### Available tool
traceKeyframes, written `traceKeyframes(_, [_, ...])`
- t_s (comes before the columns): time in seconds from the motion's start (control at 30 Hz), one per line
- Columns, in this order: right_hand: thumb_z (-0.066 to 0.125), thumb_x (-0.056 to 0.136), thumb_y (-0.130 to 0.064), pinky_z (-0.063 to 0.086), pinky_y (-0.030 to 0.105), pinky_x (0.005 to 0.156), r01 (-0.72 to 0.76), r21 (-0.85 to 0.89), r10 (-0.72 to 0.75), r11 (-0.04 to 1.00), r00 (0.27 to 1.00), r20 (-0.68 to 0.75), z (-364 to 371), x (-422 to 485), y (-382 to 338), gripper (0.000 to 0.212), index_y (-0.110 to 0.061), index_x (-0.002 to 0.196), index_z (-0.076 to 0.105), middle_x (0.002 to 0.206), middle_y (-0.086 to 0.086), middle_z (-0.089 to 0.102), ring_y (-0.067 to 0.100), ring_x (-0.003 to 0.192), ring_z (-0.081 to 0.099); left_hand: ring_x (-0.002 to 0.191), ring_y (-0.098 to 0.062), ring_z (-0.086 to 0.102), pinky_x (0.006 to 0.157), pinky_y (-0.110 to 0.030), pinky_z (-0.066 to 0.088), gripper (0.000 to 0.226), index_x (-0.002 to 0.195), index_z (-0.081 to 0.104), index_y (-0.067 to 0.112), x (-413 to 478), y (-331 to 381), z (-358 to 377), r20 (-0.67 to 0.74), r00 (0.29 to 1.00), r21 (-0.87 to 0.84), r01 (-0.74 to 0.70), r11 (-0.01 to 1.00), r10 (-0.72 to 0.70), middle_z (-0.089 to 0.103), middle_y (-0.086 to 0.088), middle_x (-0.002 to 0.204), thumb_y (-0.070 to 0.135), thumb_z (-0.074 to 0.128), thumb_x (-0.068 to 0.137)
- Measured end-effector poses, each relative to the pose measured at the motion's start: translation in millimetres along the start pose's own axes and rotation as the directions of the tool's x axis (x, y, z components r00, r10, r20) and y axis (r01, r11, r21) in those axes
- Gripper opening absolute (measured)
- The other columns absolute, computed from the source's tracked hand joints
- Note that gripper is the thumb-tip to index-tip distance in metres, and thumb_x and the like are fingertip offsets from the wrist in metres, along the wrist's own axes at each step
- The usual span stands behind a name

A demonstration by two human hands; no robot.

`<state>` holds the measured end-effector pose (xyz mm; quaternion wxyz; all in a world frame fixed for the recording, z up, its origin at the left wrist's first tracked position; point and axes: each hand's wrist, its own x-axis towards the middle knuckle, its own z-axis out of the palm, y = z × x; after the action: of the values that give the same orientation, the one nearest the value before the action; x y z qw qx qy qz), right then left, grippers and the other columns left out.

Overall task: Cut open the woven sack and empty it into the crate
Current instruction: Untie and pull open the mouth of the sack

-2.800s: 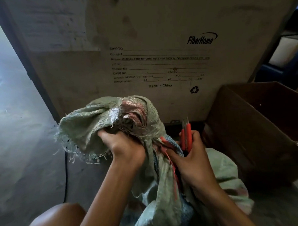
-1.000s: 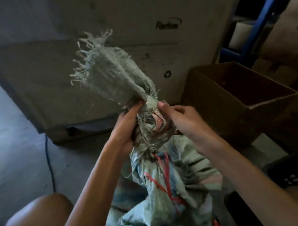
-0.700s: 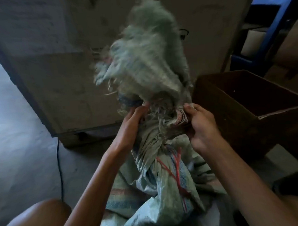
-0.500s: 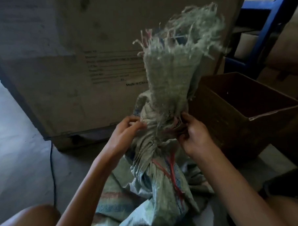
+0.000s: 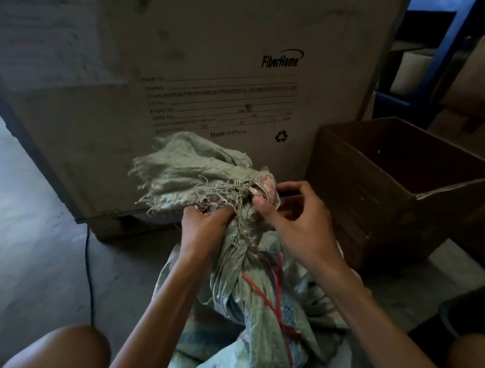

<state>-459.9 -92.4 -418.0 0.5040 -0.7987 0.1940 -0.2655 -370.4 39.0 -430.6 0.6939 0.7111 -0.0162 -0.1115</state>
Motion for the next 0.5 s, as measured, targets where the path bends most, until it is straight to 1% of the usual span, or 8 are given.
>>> traceKeyframes(0.13, [0.071,0.089,-0.03,0.054,0.014,0.067,0.043,-0.162,-0.057,0.986,0.995,-0.077,9.6,7.6,17.6,0.012,-0.023,0.1,0.069,0.084,-0.013,0.07,-0.002,0.077,0.067,0.078,-0.013,0.074,0.078,-0.037,0.062,0.016,0.077,0.075,0.019,-4.2,3.0,1.8,-0.007,0.975,0.223,-0.214,0.951,0.221,0.078,0.002,0.078,0.032,0.082,0.072])
traceKeyframes(0.2, [0.064,0.093,-0.016,0.059,0.028,0.069,-0.252,0.112,0.254,0.961,0.967,-0.005,19.8,11.8,35.3,0.008,-0.016,0.091,0.072,0.082,0.001,0.073,0.012,0.074,0.069,0.076,-0.014,0.073,0.071,-0.036,0.06,0.03,0.08,0.077,0.018,-8.2,10.3,1.1,0.082,0.901,0.482,-0.409,0.775,0.425,0.077,0.003,0.077,0.045,0.076,0.068])
traceKeyframes(0.23, [0.06,0.094,-0.012,0.056,0.032,0.066,-0.489,0.282,0.465,0.826,0.872,0.149,26.4,10.9,40.2,0.013,-0.012,0.087,0.071,0.079,0.007,0.071,0.019,0.069,0.067,0.077,-0.018,0.073,0.067,-0.036,0.059,0.036,0.083,0.078,0.018,-10.7,14.2,1.9,0.141,0.868,0.605,-0.456,0.653,0.475,0.077,0.001,0.078,0.05,0.074,0.068])
traceKeyframes(0.27, [0.055,0.095,-0.01,0.053,0.034,0.062,-0.7,0.349,0.601,0.623,0.714,0.359,32.7,6.0,42.6,0.016,-0.008,0.086,0.069,0.075,0.01,0.068,0.022,0.063,0.062,0.075,-0.021,0.072,0.062,-0.034,0.056,0.038,0.083,0.078,0.018,-12.3,17.6,3.6,0.189,0.845,0.692,-0.476,0.543,0.5,0.077,0.0,0.076,0.053,0.073,0.069])
traceKeyframes(0.33, [0.049,0.097,-0.008,0.054,0.034,0.053,-0.884,0.337,0.632,0.324,0.467,0.618,39.5,-7.2,39.6,0.022,0.001,0.091,0.068,0.072,0.016,0.066,0.028,0.057,0.061,0.066,-0.021,0.067,0.051,-0.029,0.046,0.039,0.077,0.075,0.016,-14.1,19.8,7.6,0.238,0.834,0.755,-0.482,0.445,0.498,0.071,-0.001,0.065,0.055,0.072,0.073])
traceKeyframes(0.4, [0.047,0.099,-0.005,0.062,0.038,0.059,-0.885,0.41,0.582,0.219,0.456,0.673,45.6,-16.1,39.3,0.029,0.01,0.091,0.07,0.078,0.024,0.073,0.034,0.065,0.073,0.067,-0.02,0.067,0.049,-0.026,0.039,0.038,0.079,0.076,0.016,-14.6,17.9,7.9,0.223,0.864,0.774,-0.438,0.458,0.451,0.07,0.0,0.066,0.054,0.07,0.077])
traceKeyframes(0.47, [0.046,0.1,-0.009,0.06,0.044,0.086,-0.856,0.438,0.547,0.275,0.514,0.661,49.6,-17.5,39.1,0.029,0.008,0.105,0.069,0.098,0.026,0.074,0.033,0.086,0.075,0.082,-0.024,0.071,0.058,-0.027,0.042,0.032,0.09,0.08,0.021,-10.2,16.8,2.5,0.147,0.9,0.767,-0.366,0.527,0.41,0.078,-0.001,0.083,0.05,0.07,0.079])
traceKeyframes(0.5, [0.045,0.101,-0.015,0.057,0.045,0.093,-0.835,0.44,0.54,0.33,0.55,0.637,48.7,-15.7,37.2,0.029,0.002,0.108,0.068,0.098,0.022,0.075,0.029,0.083,0.074,0.088,-0.025,0.072,0.063,-0.028,0.044,0.03,0.094,0.08,0.023,-6.2,16.1,-2.5,0.094,0.911,0.753,-0.329,0.57,0.402,0.079,-0.002,0.088,0.047,0.071,0.079])
